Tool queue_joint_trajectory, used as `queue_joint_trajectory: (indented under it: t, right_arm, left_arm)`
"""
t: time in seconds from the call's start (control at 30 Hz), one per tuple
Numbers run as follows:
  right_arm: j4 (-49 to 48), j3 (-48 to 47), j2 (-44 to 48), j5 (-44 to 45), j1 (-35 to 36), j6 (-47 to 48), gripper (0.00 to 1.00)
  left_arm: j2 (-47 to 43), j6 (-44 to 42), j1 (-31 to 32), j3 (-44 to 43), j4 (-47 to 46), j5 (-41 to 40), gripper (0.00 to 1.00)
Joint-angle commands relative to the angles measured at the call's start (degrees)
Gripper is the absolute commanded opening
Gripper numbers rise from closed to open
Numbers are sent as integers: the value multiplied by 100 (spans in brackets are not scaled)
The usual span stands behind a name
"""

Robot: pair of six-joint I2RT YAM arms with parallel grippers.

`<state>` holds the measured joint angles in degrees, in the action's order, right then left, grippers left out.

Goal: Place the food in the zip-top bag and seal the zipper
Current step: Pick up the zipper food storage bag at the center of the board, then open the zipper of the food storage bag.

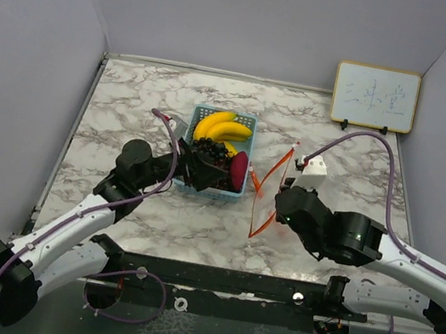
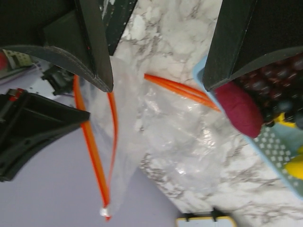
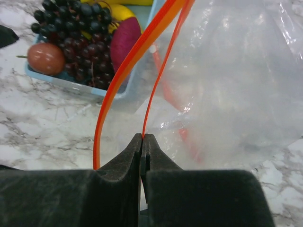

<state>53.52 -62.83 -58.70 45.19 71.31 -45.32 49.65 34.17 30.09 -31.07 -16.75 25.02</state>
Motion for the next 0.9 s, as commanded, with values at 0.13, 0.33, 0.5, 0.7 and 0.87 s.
queue_joint_trajectory:
  t: [0.13, 0.33, 0.5, 0.7, 0.87]
  right_arm:
    - [-1201, -259, -188, -92, 24, 1033, 2]
    - [-1484, -306, -218, -63, 23, 1254, 2]
    - [-1663, -251, -177, -215, 24, 1354, 2]
    - [-1670, -199, -100, -312, 27, 1325, 2]
    - [-1619, -173, 86, -343, 26, 1320, 2]
  left_arm:
    - [260, 854, 431, -125, -1968, 1006, 79]
    - [701, 611, 962, -339, -1749, 618, 78]
    - [1348, 500, 1375, -500, -1680, 245, 78]
    - [1794, 365, 1645, -716, -1446, -251, 73]
    - [1686, -45, 1726, -782, -837, -1052, 44]
